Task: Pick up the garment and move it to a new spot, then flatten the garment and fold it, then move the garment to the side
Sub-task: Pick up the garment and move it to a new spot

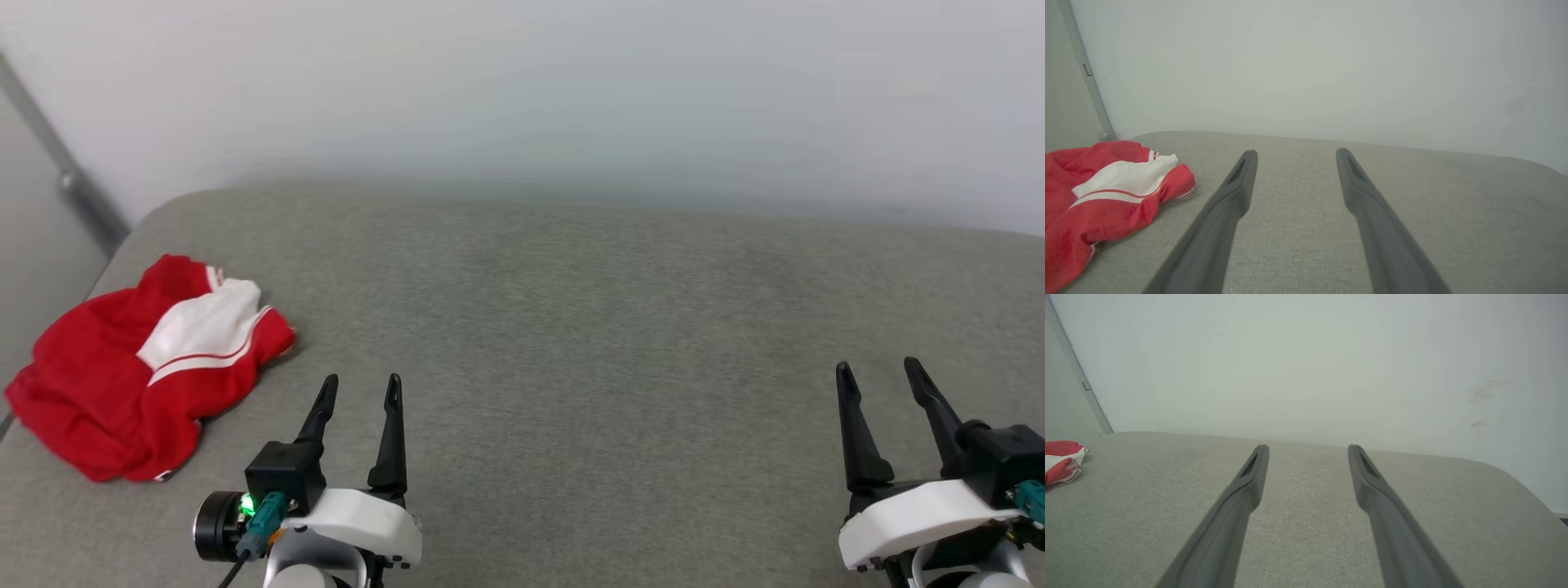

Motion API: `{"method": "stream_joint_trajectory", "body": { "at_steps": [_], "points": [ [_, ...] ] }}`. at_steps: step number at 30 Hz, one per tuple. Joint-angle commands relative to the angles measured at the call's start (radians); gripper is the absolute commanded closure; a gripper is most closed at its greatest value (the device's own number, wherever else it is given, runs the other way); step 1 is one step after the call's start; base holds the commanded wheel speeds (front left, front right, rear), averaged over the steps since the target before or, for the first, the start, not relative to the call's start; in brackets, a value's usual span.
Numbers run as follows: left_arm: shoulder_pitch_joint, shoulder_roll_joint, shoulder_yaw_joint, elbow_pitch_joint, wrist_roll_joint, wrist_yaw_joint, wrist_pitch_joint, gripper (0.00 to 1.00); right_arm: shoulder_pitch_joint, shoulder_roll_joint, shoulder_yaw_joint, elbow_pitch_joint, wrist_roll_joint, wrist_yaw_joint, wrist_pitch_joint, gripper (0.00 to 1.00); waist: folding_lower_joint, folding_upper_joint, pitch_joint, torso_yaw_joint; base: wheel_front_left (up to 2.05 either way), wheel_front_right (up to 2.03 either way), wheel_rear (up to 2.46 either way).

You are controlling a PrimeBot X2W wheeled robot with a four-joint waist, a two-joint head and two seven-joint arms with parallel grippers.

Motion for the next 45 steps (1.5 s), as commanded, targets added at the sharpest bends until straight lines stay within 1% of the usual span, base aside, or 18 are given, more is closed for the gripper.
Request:
{"method": "stream_joint_trajectory", "body": {
  "at_steps": [1,15,19,21,22,25,31,34,40,43,45],
  "points": [
    [-0.008,0.002,0.002,0.002,-0.001,0.003,-0.003,0.00,0.010,0.003,0.003,-0.009,-0.003,0.000,0.001,0.00,0.0000,0.0000,0.001,0.041,0.00,0.00,0.00],
    [-0.006,0.002,0.095,-0.015,0.002,0.007,-0.003,0.00,-0.017,0.002,0.067,-0.048,-0.009,0.000,0.017,0.00,0.0000,0.0000,0.026,0.335,0.00,0.00,0.00],
    [0.003,0.001,0.110,-0.027,-0.003,0.008,-0.003,0.00,-0.018,0.002,0.081,-0.055,-0.014,0.000,0.021,0.00,0.0000,0.0000,0.028,0.408,0.00,0.00,0.00],
    [0.009,0.002,0.125,-0.034,-0.009,0.010,-0.003,0.00,-0.022,0.002,0.091,-0.060,-0.015,0.000,0.024,0.00,0.0000,0.0000,0.031,0.435,0.00,0.00,0.00],
    [0.015,0.001,0.140,-0.049,-0.028,0.018,-0.003,0.00,-0.042,0.002,0.113,-0.065,-0.017,0.000,0.030,0.00,0.0000,0.0000,0.042,0.442,0.00,0.00,0.00],
    [0.023,0.000,0.155,-0.078,-0.048,0.029,-0.003,0.00,-0.066,0.001,0.138,-0.061,-0.023,-0.001,0.038,0.00,0.0000,0.0000,0.057,0.450,0.00,0.00,0.00],
    [0.040,0.001,0.162,-0.117,-0.047,0.050,-0.003,0.00,-0.109,0.001,0.161,-0.043,-0.042,0.000,0.038,0.00,0.0000,0.0000,0.073,0.457,0.00,0.00,0.00],
    [0.039,0.001,0.167,-0.123,-0.042,0.051,-0.003,0.00,-0.119,0.001,0.165,-0.038,-0.043,0.000,0.036,0.00,0.0000,0.0000,0.079,0.458,0.00,0.00,0.00],
    [-0.025,0.001,0.178,-0.095,-0.030,0.036,-0.003,0.00,-0.120,-0.005,0.149,-0.053,-0.048,0.000,0.046,0.00,0.0000,0.0000,0.104,0.456,0.00,0.00,0.00],
    [-0.112,0.005,0.182,-0.054,-0.033,0.016,-0.003,0.00,-0.115,-0.011,0.127,-0.088,-0.058,0.000,0.060,0.00,0.0000,0.0000,0.139,0.455,0.00,0.00,0.00],
    [-0.190,0.023,0.197,-0.015,-0.048,0.011,-0.002,0.00,-0.120,-0.017,0.122,-0.116,-0.067,0.000,0.073,0.00,0.0000,0.0000,0.170,0.440,0.00,0.00,0.00]
  ]
}}
